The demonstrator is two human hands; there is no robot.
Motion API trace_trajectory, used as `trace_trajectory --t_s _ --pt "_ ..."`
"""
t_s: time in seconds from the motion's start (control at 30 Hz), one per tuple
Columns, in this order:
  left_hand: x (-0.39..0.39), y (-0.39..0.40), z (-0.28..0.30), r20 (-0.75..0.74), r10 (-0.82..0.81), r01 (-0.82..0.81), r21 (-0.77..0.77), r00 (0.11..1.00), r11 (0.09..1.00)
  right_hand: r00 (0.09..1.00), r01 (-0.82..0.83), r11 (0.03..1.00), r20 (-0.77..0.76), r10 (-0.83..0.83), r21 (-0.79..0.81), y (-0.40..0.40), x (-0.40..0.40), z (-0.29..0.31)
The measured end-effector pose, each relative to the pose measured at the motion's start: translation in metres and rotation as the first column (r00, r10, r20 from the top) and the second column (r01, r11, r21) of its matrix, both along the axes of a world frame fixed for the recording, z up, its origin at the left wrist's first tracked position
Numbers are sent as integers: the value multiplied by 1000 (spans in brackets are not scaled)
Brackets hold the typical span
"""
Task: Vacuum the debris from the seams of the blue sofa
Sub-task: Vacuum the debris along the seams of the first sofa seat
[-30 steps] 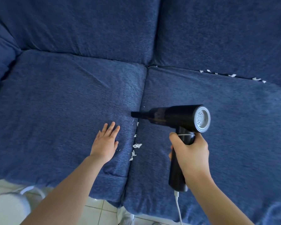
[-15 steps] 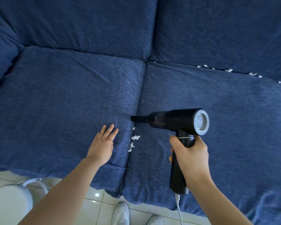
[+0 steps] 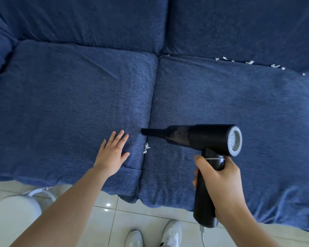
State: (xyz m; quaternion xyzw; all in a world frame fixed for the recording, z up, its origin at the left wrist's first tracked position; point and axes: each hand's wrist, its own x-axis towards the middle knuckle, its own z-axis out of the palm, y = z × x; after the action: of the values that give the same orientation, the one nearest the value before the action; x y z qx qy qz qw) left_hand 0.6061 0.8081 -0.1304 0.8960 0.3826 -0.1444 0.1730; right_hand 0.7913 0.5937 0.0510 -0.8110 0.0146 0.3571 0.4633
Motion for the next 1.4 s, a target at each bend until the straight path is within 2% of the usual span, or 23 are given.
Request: trace_trajectory --t_s 0.5,0.83,1.07,1.4 --pt "-22 -15 -21 55 -36 28 128 998 991 999 -26 999 -33 25 -40 -14 -48 8" --pt "-24 -15 -23 48 -43 37 123 998 992 996 -24 982 82 40 -187 -36 -60 10" --pt "-24 -14 -24 72 -57 47 129 996 991 990 23 974 141 9 -224 -23 -63 7" --pt "-24 -13 -29 62 -84 75 147 994 986 988 43 986 151 -18 -162 10 -59 13"
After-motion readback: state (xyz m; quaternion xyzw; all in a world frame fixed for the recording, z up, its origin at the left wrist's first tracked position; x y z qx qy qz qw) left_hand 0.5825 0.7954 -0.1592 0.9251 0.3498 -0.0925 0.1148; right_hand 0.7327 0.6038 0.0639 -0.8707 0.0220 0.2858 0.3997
